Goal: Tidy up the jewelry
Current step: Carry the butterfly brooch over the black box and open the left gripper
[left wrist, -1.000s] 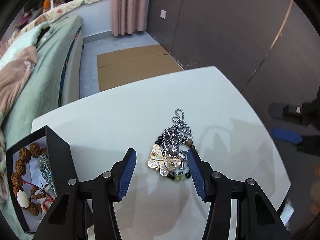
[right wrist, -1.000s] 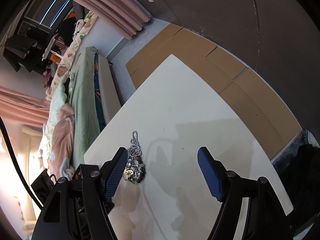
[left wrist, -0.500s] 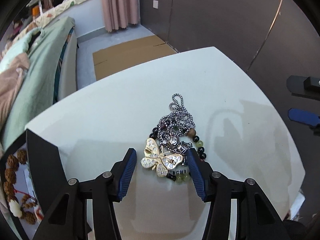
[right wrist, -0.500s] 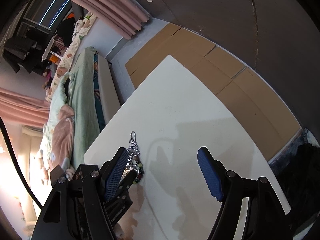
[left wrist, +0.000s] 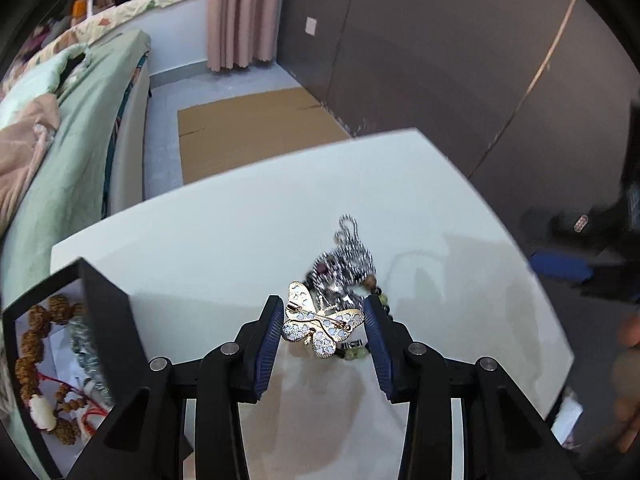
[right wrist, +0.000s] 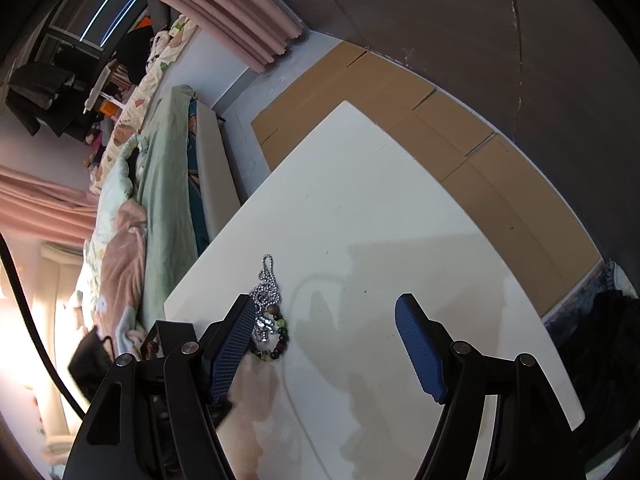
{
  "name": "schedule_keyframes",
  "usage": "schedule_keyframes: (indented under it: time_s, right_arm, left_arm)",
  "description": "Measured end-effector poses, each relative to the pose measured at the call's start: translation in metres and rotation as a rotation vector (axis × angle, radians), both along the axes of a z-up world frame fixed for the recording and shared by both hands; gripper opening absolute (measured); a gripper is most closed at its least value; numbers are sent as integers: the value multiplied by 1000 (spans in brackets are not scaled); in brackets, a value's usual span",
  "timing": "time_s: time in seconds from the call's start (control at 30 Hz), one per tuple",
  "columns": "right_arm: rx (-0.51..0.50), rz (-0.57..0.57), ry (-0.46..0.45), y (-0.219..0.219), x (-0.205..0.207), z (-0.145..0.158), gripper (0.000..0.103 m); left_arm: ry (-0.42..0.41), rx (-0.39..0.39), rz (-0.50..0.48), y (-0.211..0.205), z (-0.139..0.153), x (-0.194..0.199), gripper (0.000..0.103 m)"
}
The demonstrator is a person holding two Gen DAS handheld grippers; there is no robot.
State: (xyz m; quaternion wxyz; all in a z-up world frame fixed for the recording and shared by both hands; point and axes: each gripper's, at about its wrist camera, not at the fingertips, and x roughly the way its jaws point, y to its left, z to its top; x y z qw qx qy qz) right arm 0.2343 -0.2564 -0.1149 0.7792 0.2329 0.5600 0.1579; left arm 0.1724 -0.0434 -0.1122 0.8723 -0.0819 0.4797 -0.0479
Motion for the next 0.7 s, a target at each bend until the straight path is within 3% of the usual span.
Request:
schedule_keyframes:
  time_s: [0.43,0.6,0.7]
  right_arm:
    - [-34,162,-13,60,-11,-6,70]
    - [-56,235,-12,91,-19,-12,43]
    - [-67,254,-1,103,-20,-19,32]
  left_arm:
    - [-77,-42,95,45,32,-22,43]
    - [-100,-54,138,66,41,-34,43]
    - [-110,-58,155,76,46,-40,43]
